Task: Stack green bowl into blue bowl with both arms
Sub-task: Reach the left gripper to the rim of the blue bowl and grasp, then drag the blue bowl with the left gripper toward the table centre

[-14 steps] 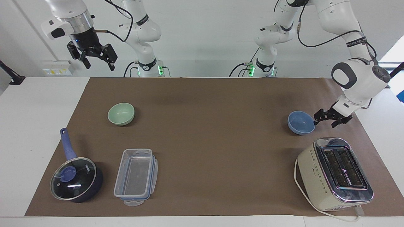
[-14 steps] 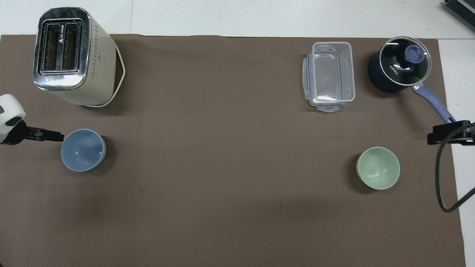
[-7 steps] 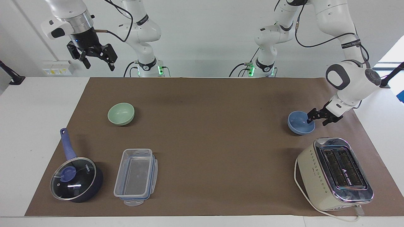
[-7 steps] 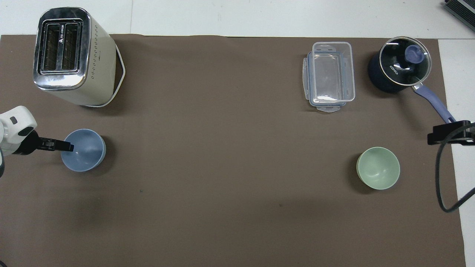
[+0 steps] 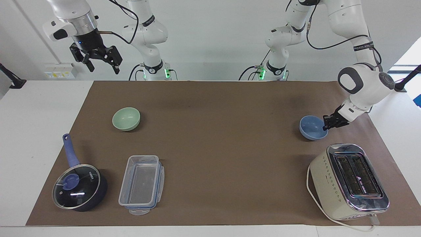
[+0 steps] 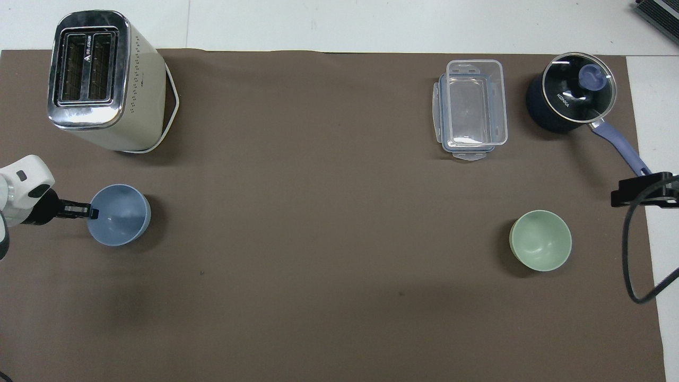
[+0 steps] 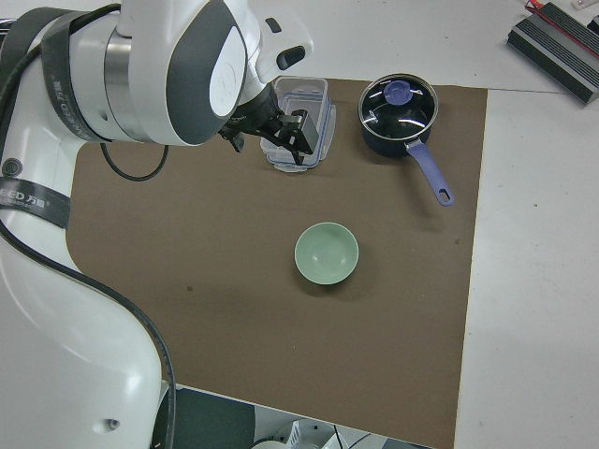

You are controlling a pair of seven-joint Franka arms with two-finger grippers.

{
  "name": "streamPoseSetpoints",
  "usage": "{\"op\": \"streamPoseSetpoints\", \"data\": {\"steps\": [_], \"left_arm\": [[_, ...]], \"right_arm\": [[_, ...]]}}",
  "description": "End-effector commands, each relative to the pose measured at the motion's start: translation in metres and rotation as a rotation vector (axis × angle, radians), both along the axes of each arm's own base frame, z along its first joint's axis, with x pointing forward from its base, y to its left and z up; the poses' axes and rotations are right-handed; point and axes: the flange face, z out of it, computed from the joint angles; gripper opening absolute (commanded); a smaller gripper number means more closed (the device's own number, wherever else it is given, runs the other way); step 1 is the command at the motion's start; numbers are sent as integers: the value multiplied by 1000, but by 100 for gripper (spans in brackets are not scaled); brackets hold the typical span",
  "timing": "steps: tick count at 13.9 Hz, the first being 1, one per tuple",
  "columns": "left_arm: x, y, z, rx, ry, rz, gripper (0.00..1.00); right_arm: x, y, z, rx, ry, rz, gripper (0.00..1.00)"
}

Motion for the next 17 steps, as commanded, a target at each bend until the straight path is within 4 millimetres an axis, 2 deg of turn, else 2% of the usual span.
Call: {"op": "streamPoseSetpoints", "data": {"steps": [1,4,7,8,11,13,17], "left_arm": [[0,-2,23,-8,-46,-9,0],[-6,-26,59,-18,-52,-43,0],[-11,-83,87,-26,-45,-80,0],[-12,-111,94,-28,-37,-79,0],[-18,-193,94,-26,-4,-35,0],[-23,-235,90,-22,2,-19,0],[-49,-346,67,-22,-13,18,0]], "right_arm": [[-4,-3,2,19,-9,18,100],[-4,-3,1,19,-8,17,100],[-4,-3,1,19,-8,17,100],[-5,-3,3,19,-11,18,100],[-4,-3,1,19,-8,18,100],[-4,-3,1,19,-8,17,100],[-4,-3,1,19,-8,18,100]]}}
